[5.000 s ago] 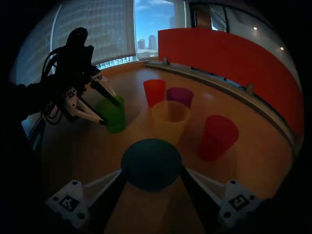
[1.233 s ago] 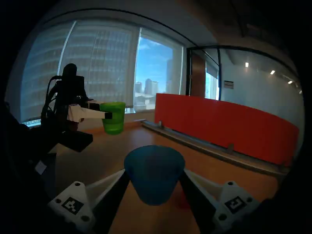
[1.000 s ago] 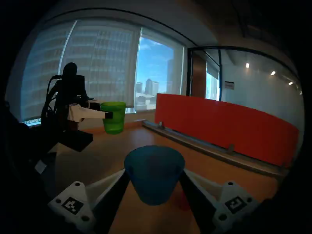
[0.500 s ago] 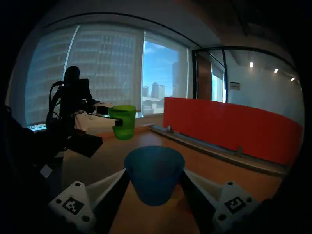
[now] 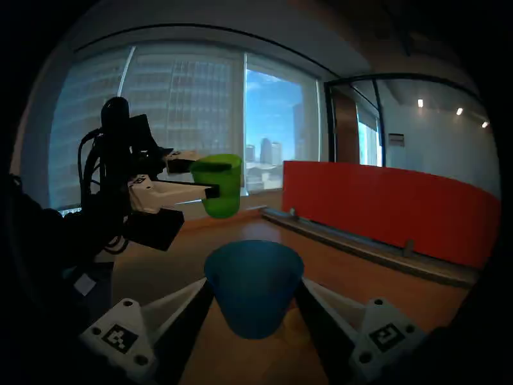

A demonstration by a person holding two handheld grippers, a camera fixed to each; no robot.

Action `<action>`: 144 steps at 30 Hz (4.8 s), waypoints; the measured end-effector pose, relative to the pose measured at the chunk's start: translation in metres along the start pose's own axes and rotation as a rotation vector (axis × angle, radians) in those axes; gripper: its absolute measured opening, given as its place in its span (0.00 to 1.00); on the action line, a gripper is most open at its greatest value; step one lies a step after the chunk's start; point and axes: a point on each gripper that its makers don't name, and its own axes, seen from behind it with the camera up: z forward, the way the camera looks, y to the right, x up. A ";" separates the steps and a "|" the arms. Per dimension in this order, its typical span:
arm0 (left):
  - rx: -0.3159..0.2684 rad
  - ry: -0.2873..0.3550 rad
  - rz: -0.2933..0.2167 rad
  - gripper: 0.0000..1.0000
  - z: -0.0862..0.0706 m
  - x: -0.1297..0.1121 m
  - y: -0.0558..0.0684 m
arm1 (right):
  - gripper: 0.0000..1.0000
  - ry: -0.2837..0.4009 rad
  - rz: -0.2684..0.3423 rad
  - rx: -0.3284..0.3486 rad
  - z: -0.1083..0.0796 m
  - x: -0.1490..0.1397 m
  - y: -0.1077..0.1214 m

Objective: Pour water

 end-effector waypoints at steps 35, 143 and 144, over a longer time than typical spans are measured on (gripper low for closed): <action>0.032 -0.039 0.370 0.85 0.007 0.029 -0.002 | 0.88 -0.010 -0.017 0.076 0.050 -0.018 -0.022; 0.076 -0.045 0.860 0.85 0.029 0.042 0.006 | 0.88 -0.017 -0.025 0.088 0.065 -0.018 -0.016; 0.077 -0.044 0.864 0.85 0.029 0.043 0.006 | 0.88 -0.017 -0.025 0.088 0.065 -0.018 -0.016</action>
